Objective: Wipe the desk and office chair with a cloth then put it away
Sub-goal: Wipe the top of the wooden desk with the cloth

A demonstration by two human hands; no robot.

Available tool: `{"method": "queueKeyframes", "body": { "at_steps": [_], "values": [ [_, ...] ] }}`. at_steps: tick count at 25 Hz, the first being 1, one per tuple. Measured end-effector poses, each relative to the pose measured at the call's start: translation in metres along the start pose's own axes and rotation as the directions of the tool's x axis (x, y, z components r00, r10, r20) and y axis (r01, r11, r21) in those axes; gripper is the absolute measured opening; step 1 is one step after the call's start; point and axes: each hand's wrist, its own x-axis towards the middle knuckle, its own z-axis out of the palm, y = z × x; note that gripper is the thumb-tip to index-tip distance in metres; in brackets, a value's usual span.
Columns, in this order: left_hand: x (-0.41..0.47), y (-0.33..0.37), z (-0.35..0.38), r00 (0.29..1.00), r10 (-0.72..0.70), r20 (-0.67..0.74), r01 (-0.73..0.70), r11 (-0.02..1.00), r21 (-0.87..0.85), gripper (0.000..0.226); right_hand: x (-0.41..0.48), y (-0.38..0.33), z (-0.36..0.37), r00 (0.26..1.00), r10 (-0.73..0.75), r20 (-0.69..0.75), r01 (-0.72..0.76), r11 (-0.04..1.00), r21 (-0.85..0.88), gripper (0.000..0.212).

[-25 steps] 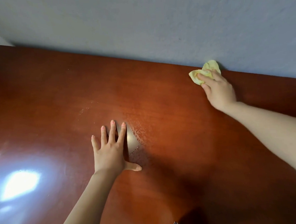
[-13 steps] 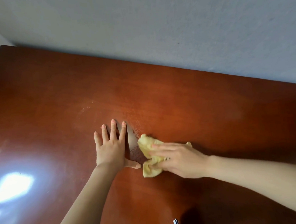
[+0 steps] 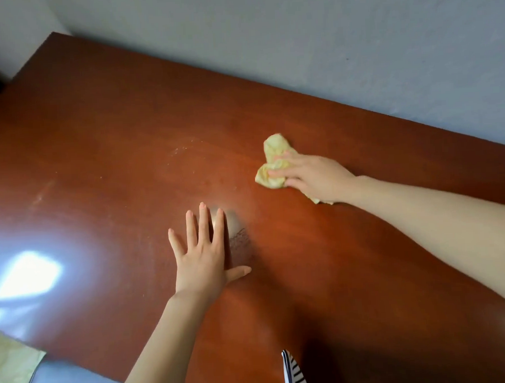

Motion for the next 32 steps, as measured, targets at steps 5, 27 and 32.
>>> {"method": "queueKeyframes", "body": {
  "at_steps": [5, 27, 32],
  "values": [
    [-0.049, -0.006, 0.020, 0.996, -0.088, -0.030, 0.085, 0.992, -0.098, 0.117, 0.037, -0.034, 0.017, 0.916, 0.359, -0.179, -0.337, 0.931, 0.138, 0.040],
    [-0.225, -0.012, 0.104, 0.879, -0.460, 0.124, 0.466, 0.779, -0.418, 0.139, -0.152, -0.161, 0.118, 0.525, -0.802, 0.283, 0.828, 0.559, 0.047, 0.039],
    [-0.228, -0.023, 0.110, 0.863, -0.486, 0.137, 0.491, 0.746, -0.450, 0.139, -0.117, -0.175, 0.099, 0.289, -0.844, 0.451, 0.938, 0.344, 0.042, 0.041]
  ]
}}
